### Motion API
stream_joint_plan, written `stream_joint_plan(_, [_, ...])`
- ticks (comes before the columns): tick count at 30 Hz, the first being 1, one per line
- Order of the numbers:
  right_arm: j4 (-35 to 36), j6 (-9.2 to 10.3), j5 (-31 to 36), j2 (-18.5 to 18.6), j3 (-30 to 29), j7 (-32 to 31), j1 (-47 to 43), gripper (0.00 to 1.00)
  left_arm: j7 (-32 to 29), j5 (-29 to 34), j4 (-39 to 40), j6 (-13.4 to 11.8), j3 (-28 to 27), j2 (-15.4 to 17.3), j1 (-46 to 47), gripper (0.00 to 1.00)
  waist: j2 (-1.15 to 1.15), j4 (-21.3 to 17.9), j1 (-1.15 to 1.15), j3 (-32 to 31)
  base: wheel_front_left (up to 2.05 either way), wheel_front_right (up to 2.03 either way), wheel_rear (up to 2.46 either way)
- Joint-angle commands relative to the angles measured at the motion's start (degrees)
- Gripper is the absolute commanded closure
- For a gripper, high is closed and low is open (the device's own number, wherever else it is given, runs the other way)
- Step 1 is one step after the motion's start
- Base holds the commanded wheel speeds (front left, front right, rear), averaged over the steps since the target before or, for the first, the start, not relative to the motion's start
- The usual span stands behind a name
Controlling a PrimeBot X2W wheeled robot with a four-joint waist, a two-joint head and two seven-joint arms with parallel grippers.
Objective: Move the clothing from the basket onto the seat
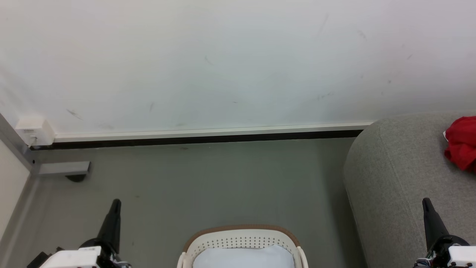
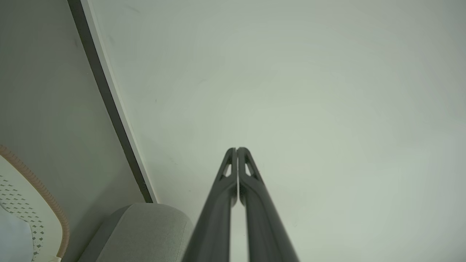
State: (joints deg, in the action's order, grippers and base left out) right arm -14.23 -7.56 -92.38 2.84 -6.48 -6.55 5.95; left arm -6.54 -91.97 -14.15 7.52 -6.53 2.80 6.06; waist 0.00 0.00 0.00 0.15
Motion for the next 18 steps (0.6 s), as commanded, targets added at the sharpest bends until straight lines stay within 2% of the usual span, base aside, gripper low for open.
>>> stream_joint_plan(1, [0.3, 0.14, -0.06, 0.07, -0.2, -0.18, 0.67, 1.0, -0.21, -0.79, 0.02, 0.07, -0.11, 0.12, 0.56, 1.0, 0.0, 0.0, 0.0, 0.0, 0.0, 0.0, 0.0])
stream_joint_plan(18, [0.3, 0.14, -0.06, 0.07, -0.2, -0.17, 0.68, 1.0, -0.21, -0.8, 0.02, 0.07, -0.11, 0.12, 0.56, 1.0, 0.0, 0.0, 0.0, 0.0, 0.0, 0.0, 0.0])
